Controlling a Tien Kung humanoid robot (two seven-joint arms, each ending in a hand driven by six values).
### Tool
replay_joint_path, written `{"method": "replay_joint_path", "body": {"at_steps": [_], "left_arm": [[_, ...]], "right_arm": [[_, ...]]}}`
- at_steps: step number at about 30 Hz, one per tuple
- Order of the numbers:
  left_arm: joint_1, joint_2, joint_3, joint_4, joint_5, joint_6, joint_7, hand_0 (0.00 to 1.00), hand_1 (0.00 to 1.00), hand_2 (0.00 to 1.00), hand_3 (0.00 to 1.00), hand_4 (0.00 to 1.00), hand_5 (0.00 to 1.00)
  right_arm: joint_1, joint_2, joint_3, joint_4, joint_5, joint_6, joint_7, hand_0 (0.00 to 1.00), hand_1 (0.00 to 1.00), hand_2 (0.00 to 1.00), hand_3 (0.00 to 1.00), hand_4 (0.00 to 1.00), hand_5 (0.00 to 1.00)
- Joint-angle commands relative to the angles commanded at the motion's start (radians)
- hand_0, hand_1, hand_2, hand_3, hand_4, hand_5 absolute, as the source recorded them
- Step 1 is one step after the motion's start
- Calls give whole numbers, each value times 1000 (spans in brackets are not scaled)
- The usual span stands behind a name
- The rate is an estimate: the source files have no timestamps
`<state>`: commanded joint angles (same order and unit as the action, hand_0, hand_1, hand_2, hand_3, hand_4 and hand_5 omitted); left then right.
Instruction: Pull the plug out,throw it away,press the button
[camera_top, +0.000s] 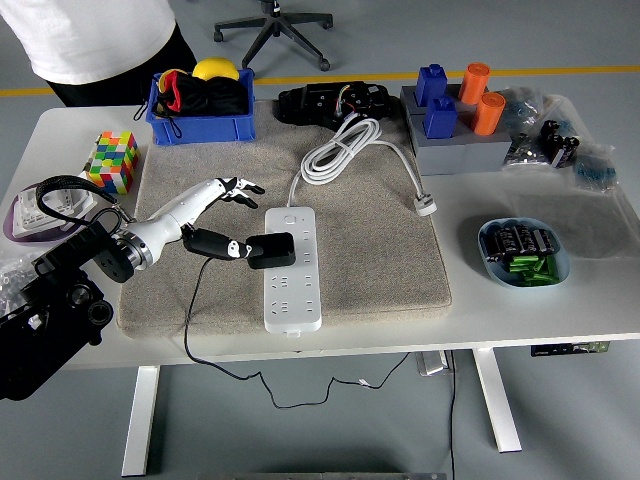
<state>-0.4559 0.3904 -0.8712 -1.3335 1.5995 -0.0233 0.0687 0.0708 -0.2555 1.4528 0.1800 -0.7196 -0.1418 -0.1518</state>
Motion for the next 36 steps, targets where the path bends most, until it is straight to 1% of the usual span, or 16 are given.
{"method": "replay_joint_path", "body": {"at_steps": [5,6,11,12,14,17,18,23,24,29,30,35,36], "left_arm": [[-37,-12,68,22,8,3,5,825,824,771,813,974,103],[-45,-17,80,24,15,5,7,819,824,766,799,968,32],[-78,-38,124,45,55,11,15,819,824,766,799,968,32],[-87,-43,137,54,58,15,17,827,813,748,785,943,2],[-97,-50,153,68,54,21,17,827,813,748,785,943,2],[-110,-59,169,87,48,27,16,827,813,748,785,943,2],[-114,-63,174,94,44,28,17,821,785,721,785,943,2],[-127,-82,194,126,33,29,18,821,785,721,785,943,2],[-129,-84,197,132,33,29,19,814,756,682,782,949,2],[-132,-90,209,149,20,44,15,814,756,682,782,949,2],[-132,-91,208,150,19,45,15,771,697,603,752,942,2],[-138,-98,204,165,13,51,18,771,697,603,752,942,2],[-139,-99,205,168,13,53,19,710,605,532,702,913,2]], "right_arm": [[1,-1,-9,0,4,0,0,748,659,647,614,652,476],[1,-1,-11,0,5,0,1,748,659,647,614,652,476],[5,-3,-21,0,10,0,2,748,659,647,614,652,476],[6,-3,-23,0,11,-1,3,748,659,647,614,652,476],[6,-4,-26,0,13,0,2,748,659,647,614,652,476],[5,-6,-24,0,11,-1,-1,748,659,647,614,652,476],[5,-6,-25,0,10,-1,-2,748,659,647,614,652,475],[2,-7,-23,0,5,0,-5,748,659,647,614,652,475],[2,-7,-24,0,6,0,-5,748,659,647,614,652,476],[0,-8,-30,0,12,1,-2,748,659,647,614,652,476],[0,-7,-30,0,12,1,-1,748,659,647,614,652,475],[-2,-4,-28,0,10,2,-1,748,659,647,614,652,475],[-3,-4,-27,0,10,2,0,748,659,647,614,652,475]]}}
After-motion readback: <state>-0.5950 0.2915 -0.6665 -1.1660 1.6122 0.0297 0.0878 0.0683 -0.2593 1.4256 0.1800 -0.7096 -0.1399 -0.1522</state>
